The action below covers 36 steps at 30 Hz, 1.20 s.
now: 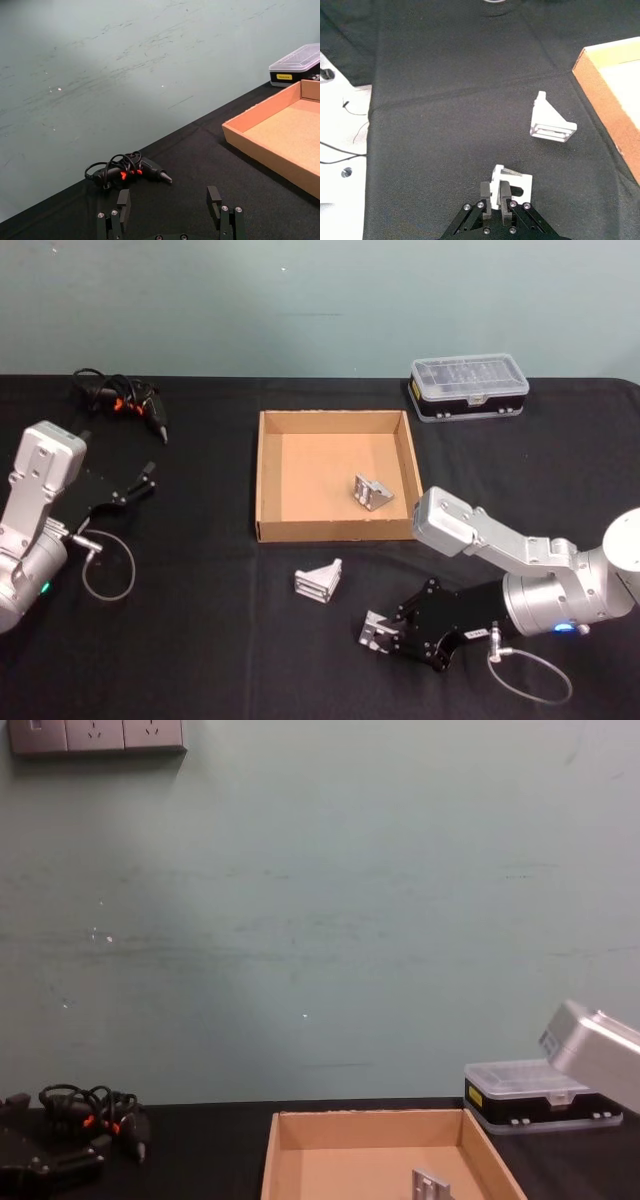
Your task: Use one hand to pick up the angle iron from the table and place it into the box.
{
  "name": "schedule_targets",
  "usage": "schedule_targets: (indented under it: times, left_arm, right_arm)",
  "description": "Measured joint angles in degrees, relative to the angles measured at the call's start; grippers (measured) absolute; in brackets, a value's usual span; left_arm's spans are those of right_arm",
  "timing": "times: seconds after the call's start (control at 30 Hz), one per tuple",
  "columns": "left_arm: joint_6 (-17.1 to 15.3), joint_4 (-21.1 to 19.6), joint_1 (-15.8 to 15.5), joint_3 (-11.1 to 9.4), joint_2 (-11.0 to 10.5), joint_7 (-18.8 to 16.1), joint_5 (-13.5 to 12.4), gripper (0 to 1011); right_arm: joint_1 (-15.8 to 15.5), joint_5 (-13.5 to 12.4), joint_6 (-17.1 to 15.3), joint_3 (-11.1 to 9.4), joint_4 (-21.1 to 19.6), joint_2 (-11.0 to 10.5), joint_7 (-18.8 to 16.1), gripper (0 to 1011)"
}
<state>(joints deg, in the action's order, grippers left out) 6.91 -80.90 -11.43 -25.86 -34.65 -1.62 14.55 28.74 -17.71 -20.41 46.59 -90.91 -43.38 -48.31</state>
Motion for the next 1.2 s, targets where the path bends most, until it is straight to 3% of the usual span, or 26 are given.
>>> schedule_targets:
  times: [0.17,0.4,0.5,0.67,0.73,0.83,0.97,1.2]
  left_arm:
    - [0.0,0.0,0.0,0.0,0.0,0.0,0.0,1000]
    - [0.0,0.0,0.0,0.0,0.0,0.0,0.0,1000]
    - [0.0,0.0,0.0,0.0,0.0,0.0,0.0,1000]
    - [0.0,0.0,0.0,0.0,0.0,0.0,0.0,1000]
    - [0.0,0.0,0.0,0.0,0.0,0.0,0.0,1000]
    - [0.0,0.0,0.0,0.0,0.0,0.0,0.0,1000]
    - [0.0,0.0,0.0,0.0,0.0,0.0,0.0,1000]
    - [0.0,0.0,0.0,0.0,0.0,0.0,0.0,1000]
  right_arm:
    - [-0.87,-0.83,0.1,-1.55,-1.05,-0.35,1.51,118]
    - [-3.01,-3.66,1.58,-7.39,-4.55,-0.16,8.01,117]
    - [-3.06,-3.95,2.01,-8.72,-4.72,0.74,9.74,117]
    - [-1.71,-3.65,2.46,-9.71,-2.91,3.83,11.76,117]
    - [-0.03,-2.87,2.75,-9.62,-0.21,6.61,12.52,117]
    - [1.49,-2.27,3.07,-9.24,2.48,8.92,12.79,117]
    - [4.83,-0.74,3.56,-8.0,8.89,13.55,12.84,117]
    - [8.89,1.16,4.38,-6.58,18.24,19.37,12.69,117]
